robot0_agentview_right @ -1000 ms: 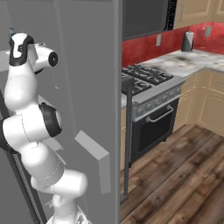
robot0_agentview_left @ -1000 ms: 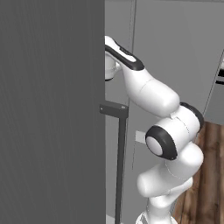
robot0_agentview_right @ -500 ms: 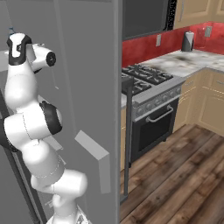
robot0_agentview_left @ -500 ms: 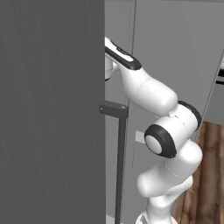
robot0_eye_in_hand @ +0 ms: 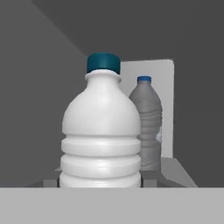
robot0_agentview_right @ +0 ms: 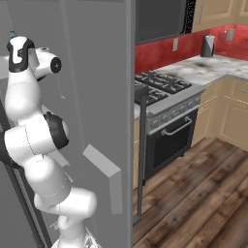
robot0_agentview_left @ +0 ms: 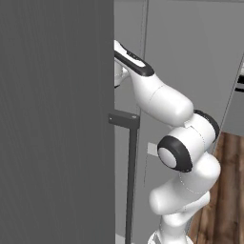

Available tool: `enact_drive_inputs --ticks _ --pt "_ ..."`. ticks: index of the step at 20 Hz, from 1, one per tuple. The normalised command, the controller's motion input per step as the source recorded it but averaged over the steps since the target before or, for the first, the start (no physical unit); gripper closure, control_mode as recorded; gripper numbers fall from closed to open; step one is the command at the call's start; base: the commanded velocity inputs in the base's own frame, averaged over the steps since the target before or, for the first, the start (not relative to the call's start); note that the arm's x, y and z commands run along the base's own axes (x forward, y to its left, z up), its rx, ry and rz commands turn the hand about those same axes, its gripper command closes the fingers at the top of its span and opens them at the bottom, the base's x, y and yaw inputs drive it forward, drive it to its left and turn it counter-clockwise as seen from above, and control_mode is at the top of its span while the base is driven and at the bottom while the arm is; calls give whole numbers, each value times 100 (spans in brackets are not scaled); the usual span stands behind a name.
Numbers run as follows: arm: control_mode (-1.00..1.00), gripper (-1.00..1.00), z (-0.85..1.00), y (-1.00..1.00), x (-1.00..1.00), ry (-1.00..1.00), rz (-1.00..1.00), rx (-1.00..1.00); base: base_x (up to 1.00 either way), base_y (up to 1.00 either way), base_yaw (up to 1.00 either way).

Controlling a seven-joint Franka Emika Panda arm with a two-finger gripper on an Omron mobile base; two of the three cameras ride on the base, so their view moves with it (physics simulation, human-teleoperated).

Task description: Take the bottled waters from the counter and place them in the freezer to freeze. Close the freezer door after placing the bottles.

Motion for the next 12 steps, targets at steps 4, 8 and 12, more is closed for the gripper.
enact_drive_inputs --ticks 4,8,12 --pt "-100 -100 0 0 0 0 0 0 0 0 0" --pt "-100 -100 0 0 0 0 0 0 0 0 0" --pt "-100 -100 0 0 0 0 0 0 0 0 0"
